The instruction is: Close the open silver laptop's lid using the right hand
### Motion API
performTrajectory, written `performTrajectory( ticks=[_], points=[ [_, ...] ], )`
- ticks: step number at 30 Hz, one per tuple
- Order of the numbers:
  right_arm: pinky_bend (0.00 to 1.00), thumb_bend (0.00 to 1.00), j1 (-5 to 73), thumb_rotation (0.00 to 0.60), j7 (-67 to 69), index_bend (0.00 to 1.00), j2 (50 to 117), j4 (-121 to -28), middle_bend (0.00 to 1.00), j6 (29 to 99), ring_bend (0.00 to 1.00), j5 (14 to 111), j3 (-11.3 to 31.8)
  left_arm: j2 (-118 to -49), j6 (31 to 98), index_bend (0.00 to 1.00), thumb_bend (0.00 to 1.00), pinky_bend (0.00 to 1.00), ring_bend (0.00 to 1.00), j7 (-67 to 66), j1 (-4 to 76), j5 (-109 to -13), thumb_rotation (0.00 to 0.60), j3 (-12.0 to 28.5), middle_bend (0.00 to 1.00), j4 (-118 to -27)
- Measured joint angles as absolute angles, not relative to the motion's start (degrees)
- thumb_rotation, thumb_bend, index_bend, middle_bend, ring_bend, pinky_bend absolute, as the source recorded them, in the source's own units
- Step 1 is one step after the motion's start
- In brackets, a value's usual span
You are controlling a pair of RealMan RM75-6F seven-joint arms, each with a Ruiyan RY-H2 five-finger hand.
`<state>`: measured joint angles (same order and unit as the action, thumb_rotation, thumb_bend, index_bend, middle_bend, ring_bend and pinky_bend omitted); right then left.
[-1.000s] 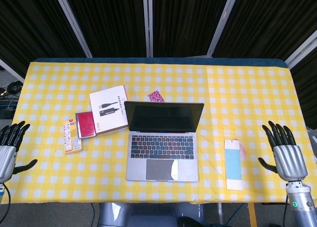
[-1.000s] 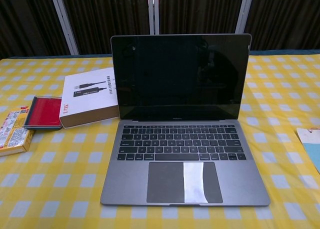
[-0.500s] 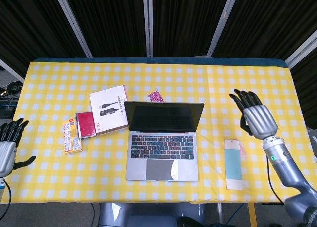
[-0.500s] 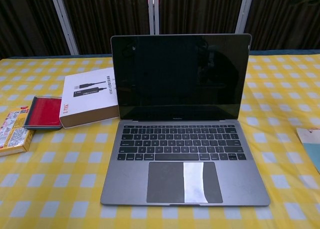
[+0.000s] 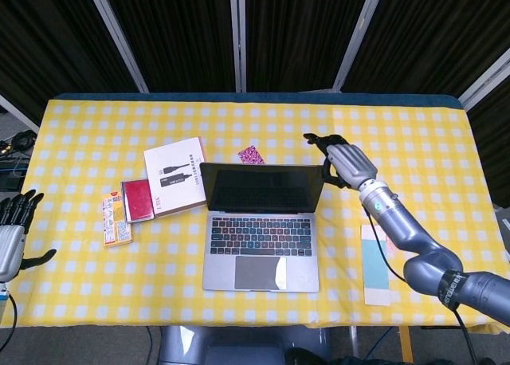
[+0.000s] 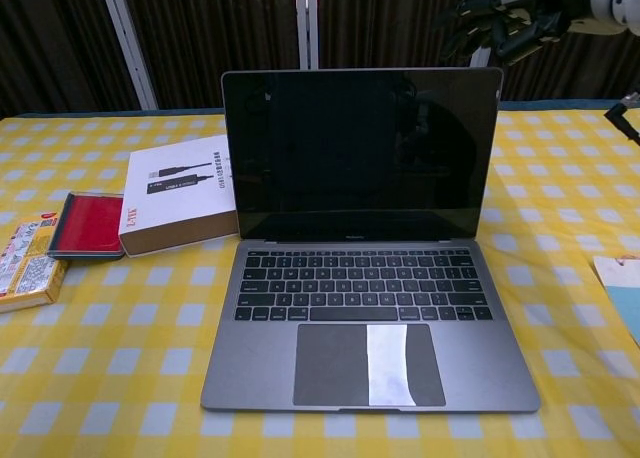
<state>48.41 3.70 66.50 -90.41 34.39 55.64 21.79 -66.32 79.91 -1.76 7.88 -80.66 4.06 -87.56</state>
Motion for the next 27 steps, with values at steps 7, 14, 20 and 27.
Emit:
performTrajectory(
  ticks=[7,14,20,27],
  points=[
    [0.17,1.0,52.4,0.6,2.81,0.12,66.75,-91.25,0.28,31.73,0.26,49.9,21.06,-66.29,79.26,0.0,0.0,0.0,0.0,-1.77,8.08,-80.08,0.6,4.11,0.0,-87.16],
    [0.2,1.0,55.54,0.6,0.2,0.12,65.29,-94.95,0.29,30.85,0.27,45.11,18.51,-66.16,79.28,0.0,0.0,0.0,0.0,-1.55,8.03,-80.14,0.6,3.97,0.0,-87.15],
    [0.2,1.0,55.25,0.6,-0.26,0.14,63.67,-101.42,0.29,32.64,0.27,46.7,17.62,-66.15,79.49,0.0,0.0,0.0,0.0,-1.87,7.96,-80.44,0.6,3.77,0.0,-87.31],
    [0.2,1.0,52.19,0.6,0.12,0.15,61.23,-109.12,0.29,35.65,0.27,55.34,16.06,-66.18,79.65,0.0,0.0,0.0,0.0,-2.29,7.93,-80.66,0.6,3.6,0.0,-87.67]
  ],
)
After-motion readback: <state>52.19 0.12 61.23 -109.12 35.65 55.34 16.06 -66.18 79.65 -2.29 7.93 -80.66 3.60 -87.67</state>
